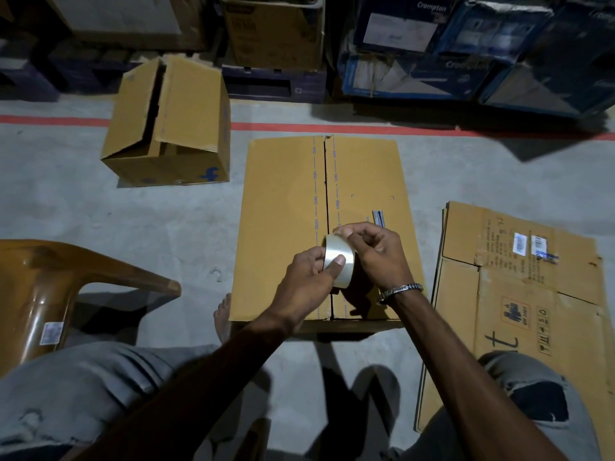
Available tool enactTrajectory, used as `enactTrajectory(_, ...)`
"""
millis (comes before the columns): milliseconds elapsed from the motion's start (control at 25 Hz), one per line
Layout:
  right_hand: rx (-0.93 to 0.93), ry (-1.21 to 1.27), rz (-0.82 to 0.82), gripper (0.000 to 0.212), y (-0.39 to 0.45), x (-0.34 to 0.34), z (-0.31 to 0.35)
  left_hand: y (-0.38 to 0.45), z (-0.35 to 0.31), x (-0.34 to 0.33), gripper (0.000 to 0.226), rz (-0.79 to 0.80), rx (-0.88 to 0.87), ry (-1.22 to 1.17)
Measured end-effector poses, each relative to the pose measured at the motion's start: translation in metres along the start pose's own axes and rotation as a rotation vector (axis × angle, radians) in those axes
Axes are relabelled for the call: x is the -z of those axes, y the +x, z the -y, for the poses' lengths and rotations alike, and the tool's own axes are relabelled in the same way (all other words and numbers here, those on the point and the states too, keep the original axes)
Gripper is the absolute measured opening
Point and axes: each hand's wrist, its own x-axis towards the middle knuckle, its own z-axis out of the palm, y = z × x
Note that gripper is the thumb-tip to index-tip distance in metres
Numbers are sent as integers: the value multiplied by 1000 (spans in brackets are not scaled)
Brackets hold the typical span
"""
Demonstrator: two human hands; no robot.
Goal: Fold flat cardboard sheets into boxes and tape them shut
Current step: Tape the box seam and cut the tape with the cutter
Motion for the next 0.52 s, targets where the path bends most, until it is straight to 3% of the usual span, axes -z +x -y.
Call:
enactTrajectory(160, 21, 66, 45, 14, -1, -2, 2, -2, -4, 1, 40, -27, 15, -34)
enactTrajectory(400, -150, 105, 155, 17, 5, 5, 0, -4, 0, 6, 34, -26, 10, -91)
enactTrajectory(520, -212, 107, 68, 20, 8, 9, 5, -6, 0, 3, 28, 40, 41, -116)
